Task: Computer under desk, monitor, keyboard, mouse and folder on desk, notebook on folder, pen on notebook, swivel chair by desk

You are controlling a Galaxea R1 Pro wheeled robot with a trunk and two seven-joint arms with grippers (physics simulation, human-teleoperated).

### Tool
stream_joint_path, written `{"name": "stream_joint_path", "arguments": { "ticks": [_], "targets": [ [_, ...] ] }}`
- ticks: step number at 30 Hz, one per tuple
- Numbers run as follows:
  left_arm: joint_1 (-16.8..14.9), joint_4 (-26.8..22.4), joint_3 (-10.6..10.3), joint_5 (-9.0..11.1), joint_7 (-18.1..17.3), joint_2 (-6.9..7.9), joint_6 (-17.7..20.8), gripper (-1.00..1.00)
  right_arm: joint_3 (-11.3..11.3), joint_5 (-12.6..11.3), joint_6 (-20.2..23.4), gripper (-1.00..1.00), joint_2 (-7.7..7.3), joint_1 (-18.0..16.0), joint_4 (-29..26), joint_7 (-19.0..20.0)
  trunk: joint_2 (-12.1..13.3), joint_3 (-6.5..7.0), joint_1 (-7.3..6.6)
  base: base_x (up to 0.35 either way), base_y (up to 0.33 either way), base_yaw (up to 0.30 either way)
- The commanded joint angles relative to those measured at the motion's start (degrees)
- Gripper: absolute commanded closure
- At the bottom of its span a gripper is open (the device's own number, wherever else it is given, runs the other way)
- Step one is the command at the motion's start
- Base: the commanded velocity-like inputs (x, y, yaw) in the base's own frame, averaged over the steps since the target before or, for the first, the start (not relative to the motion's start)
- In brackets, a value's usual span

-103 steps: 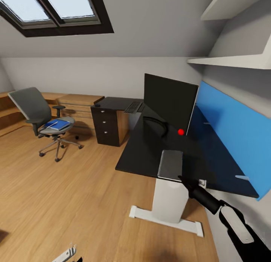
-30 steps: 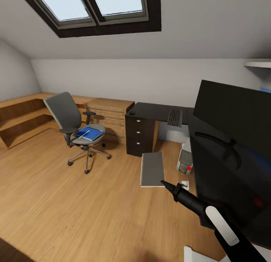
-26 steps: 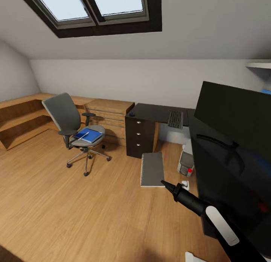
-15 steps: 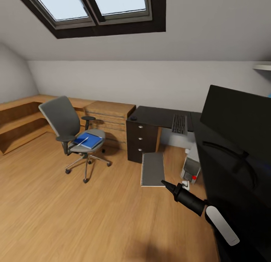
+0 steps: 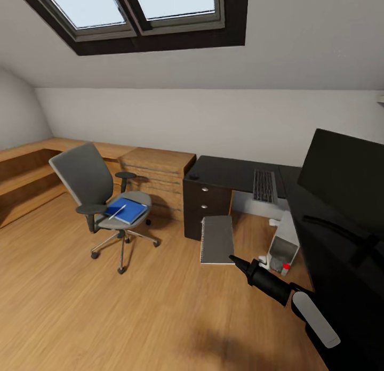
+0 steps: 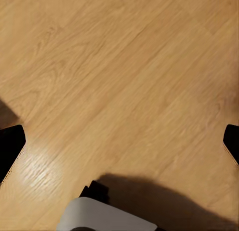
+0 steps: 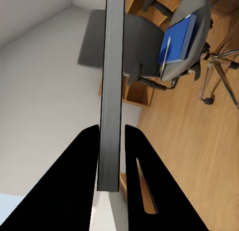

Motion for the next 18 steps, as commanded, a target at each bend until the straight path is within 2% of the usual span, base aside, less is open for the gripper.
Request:
{"name": "stream_joint_path", "arguments": {
  "ticks": [1,18],
  "targets": [
    [0.0,-0.12,-0.2,0.4,0.44,0.07,0.17,-1.0,0.07,-0.59,0.32,1.0,-0.03,-0.04,0.01,0.09,0.39,0.14,-0.19,0.328,0.127,0.0],
    [0.0,0.24,-0.26,0.43,0.49,0.03,0.18,-1.0,0.07,-0.58,0.32,1.0,0.03,-0.04,0.01,0.09,7.21,3.19,-3.92,0.328,0.127,0.0]
  ]
}}
